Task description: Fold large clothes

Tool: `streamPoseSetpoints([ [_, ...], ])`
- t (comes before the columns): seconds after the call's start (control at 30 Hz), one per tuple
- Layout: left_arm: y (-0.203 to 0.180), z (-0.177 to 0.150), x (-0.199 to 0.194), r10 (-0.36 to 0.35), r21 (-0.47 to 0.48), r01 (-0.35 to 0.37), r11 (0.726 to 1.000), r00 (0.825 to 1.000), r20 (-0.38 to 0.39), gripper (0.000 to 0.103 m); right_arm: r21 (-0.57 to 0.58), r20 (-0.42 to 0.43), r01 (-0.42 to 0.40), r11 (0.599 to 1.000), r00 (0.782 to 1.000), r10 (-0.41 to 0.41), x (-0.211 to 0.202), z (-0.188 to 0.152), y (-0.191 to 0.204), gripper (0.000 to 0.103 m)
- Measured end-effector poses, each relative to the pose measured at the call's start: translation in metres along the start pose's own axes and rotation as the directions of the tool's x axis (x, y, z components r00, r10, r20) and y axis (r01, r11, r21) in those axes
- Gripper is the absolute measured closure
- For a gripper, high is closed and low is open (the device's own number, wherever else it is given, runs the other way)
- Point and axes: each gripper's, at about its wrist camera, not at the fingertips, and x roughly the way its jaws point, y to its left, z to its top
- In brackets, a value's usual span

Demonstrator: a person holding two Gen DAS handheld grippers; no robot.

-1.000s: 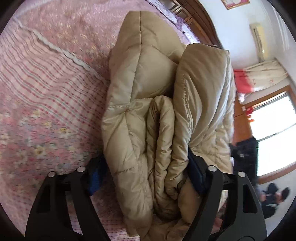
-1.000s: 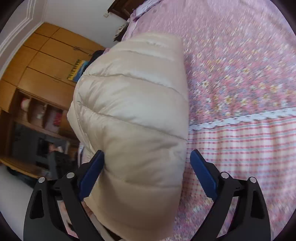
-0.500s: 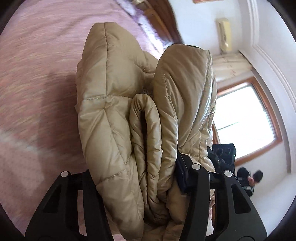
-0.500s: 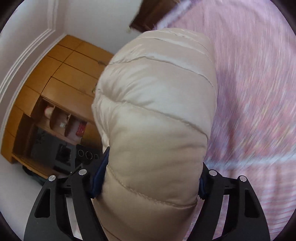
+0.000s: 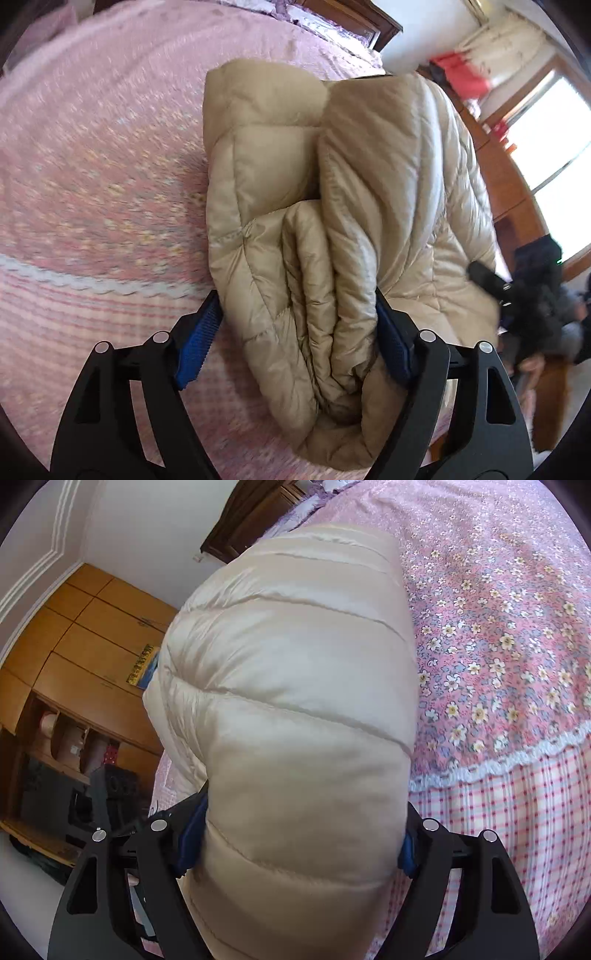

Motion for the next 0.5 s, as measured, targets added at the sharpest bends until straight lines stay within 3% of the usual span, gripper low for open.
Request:
streamPoseSetpoints([
  [0.2, 0.005, -0.012, -0.022, 0.124, 0.024, -0.126, 0.992, 0.991, 0.049, 0.024, -0.069, 0.089, 0.078, 0.995, 0.993, -0.072, -0.041, -0.012, 0.016, 0.026],
  [0.27, 0.022, -0.023, -0.037, 0.145, 0.012, -0.146, 0.989, 0.988, 0.052, 0.024, -0.091, 0.114, 0.118, 0.989, 0.988, -0.107, -0.047, -0.014, 0.021, 0.035],
  [0.43, 0.056, -0.05, -0.054, 0.267, -0.042, -0.265, 0.963, 0.962, 0.054, 0.024, -0.162, 0.056, 0.156, 0.974, 0.987, -0.149, -0.012, -0.01, 0.027, 0.038],
  [0.5, 0.058, -0.051, -0.055, 0.275, -0.064, -0.272, 0.96, 0.96, 0.049, 0.022, -0.194, 0.051, 0.163, 0.967, 0.986, -0.156, 0.008, -0.012, 0.028, 0.032],
])
